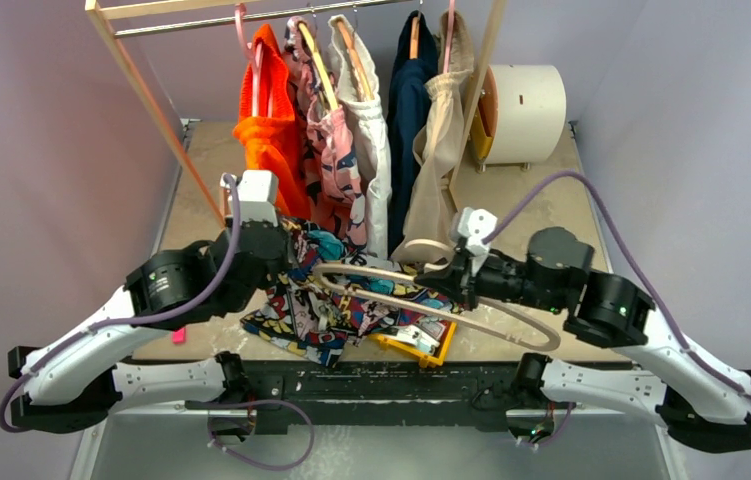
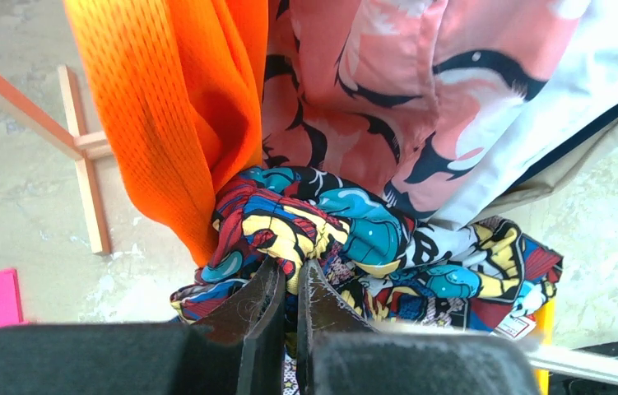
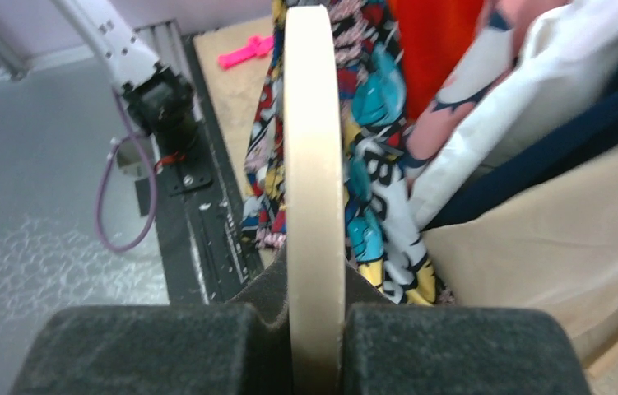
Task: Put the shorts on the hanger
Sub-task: Hang the shorts on the hanger.
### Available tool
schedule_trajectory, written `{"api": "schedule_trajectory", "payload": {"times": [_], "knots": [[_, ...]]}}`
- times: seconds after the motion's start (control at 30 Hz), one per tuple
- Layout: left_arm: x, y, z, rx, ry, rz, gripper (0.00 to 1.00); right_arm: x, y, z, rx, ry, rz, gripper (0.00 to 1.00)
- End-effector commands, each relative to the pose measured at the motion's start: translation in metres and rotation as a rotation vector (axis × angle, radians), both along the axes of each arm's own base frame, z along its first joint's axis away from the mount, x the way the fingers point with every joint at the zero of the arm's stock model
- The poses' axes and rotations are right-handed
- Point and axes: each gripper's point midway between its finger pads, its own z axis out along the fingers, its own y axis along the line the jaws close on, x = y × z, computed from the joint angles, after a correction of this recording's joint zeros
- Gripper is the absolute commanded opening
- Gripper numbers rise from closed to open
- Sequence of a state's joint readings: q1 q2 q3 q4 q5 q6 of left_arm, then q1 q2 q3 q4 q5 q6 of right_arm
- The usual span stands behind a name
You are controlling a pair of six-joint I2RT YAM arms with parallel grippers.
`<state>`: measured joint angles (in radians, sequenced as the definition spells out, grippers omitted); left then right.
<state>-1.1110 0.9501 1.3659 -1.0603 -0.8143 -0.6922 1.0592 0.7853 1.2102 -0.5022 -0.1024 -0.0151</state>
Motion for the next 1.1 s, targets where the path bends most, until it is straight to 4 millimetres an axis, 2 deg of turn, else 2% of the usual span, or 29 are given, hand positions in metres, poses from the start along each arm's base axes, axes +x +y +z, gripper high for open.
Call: {"api": "schedule_trajectory", "payload": {"times": [0.0, 0.17, 0.3, 0.5, 0.63, 0.83, 0.93, 1.07], "knots": [[0.002, 0.014, 0.029, 0.026, -0.044, 0.024, 0.00, -0.017, 0.010, 0.004, -0.012, 0.028, 0.113, 0.00], [0.007, 0.016, 0.050, 0.070, -0.069, 0.035, 0.00, -0.028, 0.010, -0.009, -0.076, 0.086, 0.171, 0.00], [0.011, 0.013, 0.059, 0.103, -0.079, 0.038, 0.00, -0.022, 0.009, -0.029, -0.154, 0.123, 0.138, 0.00], [0.016, 0.011, 0.068, 0.133, -0.087, 0.043, 0.00, -0.019, 0.012, -0.028, -0.147, 0.116, 0.133, 0.00], [0.016, 0.009, 0.070, 0.145, -0.083, 0.037, 0.00, 0.008, 0.006, -0.031, -0.179, 0.086, -0.019, 0.00], [0.013, 0.013, 0.073, 0.152, -0.079, 0.019, 0.00, 0.066, -0.034, -0.029, -0.264, 0.009, -0.418, 0.00], [0.009, 0.010, 0.074, 0.132, -0.077, -0.020, 0.00, 0.082, -0.043, -0.033, -0.284, 0.008, -0.545, 0.00], [0.002, 0.002, 0.069, 0.121, -0.060, -0.103, 0.00, 0.087, -0.044, -0.022, -0.223, -0.004, -0.587, 0.00]]}}
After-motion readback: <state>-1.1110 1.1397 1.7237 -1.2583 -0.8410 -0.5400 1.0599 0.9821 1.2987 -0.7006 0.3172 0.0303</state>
